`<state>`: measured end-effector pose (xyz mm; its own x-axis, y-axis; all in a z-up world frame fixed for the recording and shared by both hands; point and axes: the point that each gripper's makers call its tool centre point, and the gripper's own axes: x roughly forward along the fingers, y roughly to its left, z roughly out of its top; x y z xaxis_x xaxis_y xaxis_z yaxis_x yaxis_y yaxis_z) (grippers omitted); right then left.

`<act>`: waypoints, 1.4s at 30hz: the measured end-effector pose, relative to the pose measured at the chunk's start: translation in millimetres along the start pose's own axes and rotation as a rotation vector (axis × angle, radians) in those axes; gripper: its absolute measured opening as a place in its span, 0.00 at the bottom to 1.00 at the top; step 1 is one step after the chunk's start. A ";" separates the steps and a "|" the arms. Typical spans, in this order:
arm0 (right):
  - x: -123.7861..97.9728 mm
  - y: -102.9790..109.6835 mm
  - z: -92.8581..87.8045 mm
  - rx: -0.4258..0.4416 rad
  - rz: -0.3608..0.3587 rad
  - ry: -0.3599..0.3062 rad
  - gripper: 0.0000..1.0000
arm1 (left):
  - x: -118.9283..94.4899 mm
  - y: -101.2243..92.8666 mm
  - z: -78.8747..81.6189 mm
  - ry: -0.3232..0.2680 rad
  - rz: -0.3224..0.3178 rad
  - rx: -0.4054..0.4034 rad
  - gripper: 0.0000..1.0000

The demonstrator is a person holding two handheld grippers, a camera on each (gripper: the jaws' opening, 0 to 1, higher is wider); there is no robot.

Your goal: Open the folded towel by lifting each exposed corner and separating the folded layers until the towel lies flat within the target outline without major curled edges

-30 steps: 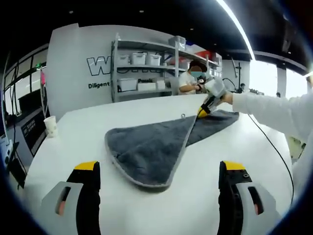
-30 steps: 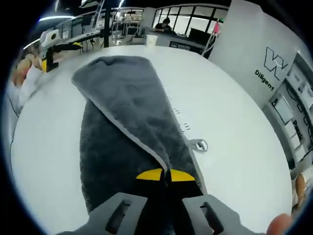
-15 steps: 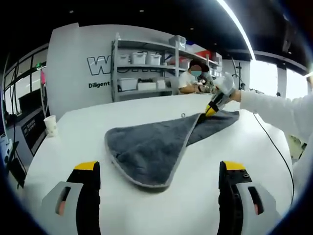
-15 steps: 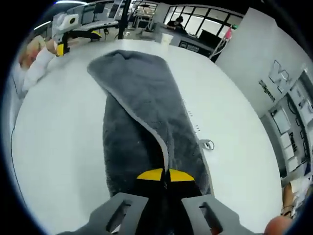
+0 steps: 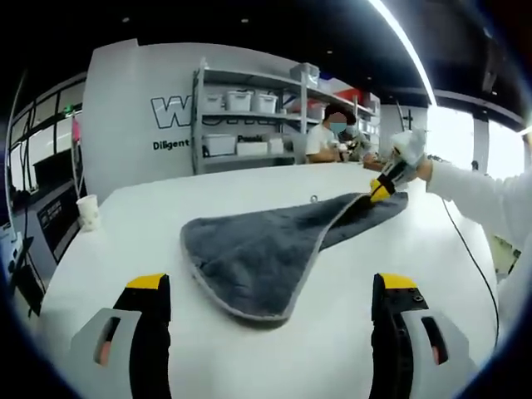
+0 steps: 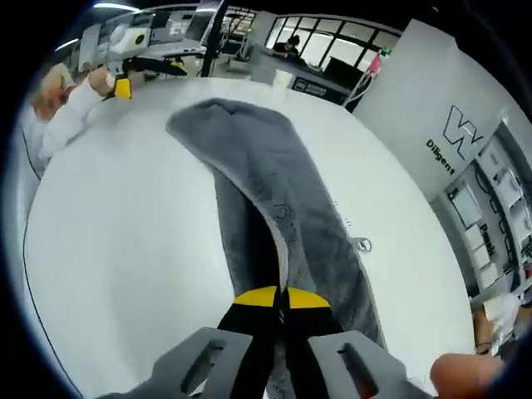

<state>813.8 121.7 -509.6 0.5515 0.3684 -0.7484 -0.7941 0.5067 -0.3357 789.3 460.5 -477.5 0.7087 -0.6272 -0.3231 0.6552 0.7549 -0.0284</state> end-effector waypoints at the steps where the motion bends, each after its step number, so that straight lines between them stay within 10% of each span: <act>1: -1.3 3.8 -1.6 -0.007 -0.002 0.005 0.00 | 0.2 0.7 0.0 0.001 0.000 0.000 1.00; 6: -7.9 -0.9 -1.6 -0.017 -0.102 -0.001 0.00 | 0.2 1.3 -1.1 0.005 0.004 -0.001 1.00; 42: -30.5 118.8 -15.3 0.087 0.008 0.003 0.00 | -0.4 4.9 -3.8 0.015 0.010 -0.014 1.00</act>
<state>698.7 158.7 -535.5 0.5444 0.3708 -0.7524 -0.7732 0.5697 -0.2787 791.2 465.2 -481.0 0.7113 -0.6167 -0.3372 0.6440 0.7640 -0.0387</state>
